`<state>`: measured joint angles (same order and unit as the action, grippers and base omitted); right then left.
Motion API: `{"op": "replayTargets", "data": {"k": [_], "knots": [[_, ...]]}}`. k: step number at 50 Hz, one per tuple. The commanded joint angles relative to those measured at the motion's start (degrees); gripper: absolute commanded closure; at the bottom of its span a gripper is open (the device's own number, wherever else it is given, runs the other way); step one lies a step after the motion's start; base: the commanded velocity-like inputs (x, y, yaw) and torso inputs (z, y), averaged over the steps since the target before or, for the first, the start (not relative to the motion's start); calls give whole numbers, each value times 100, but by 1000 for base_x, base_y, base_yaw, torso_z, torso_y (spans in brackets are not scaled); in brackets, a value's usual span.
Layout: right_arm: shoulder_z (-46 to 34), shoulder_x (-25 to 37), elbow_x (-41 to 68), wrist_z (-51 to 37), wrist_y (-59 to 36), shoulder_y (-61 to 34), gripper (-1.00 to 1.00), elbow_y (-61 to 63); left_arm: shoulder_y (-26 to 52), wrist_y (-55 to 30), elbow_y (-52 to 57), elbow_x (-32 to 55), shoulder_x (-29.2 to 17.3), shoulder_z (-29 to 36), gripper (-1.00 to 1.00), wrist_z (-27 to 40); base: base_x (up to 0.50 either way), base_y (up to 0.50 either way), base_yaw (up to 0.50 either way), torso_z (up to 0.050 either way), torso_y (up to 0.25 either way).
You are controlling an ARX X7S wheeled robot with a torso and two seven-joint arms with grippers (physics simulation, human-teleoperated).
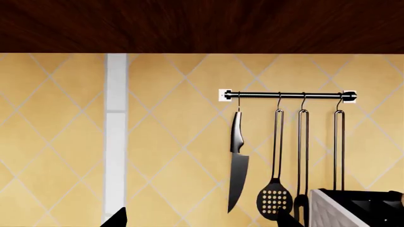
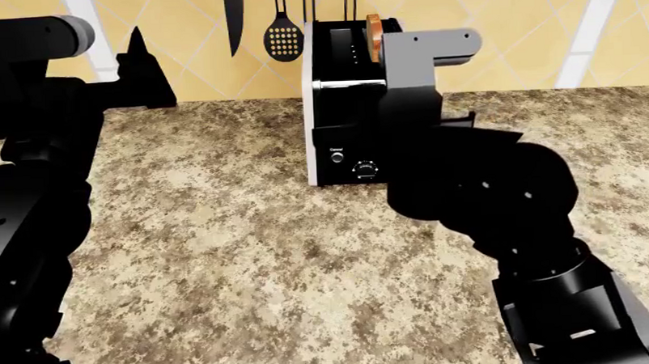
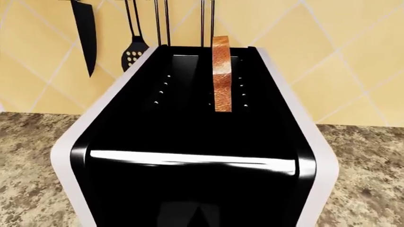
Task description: Push down the lever of the toaster to turn it on.
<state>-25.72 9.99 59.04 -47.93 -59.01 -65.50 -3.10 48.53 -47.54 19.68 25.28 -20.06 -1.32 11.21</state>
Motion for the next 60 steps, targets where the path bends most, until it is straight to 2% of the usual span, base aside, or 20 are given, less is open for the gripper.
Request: {"op": "replayTargets", "data": {"k": [1, 60], "knots": [[-71, 16, 79, 30, 16, 54, 100, -87, 15, 13, -27, 10, -3, 17, -100, 18, 0, 0, 0, 0, 0], [-217, 58, 492, -115, 223, 536, 100, -361, -35, 53, -7, 115, -81, 26, -100, 85, 0, 0, 0, 0, 0]]}}
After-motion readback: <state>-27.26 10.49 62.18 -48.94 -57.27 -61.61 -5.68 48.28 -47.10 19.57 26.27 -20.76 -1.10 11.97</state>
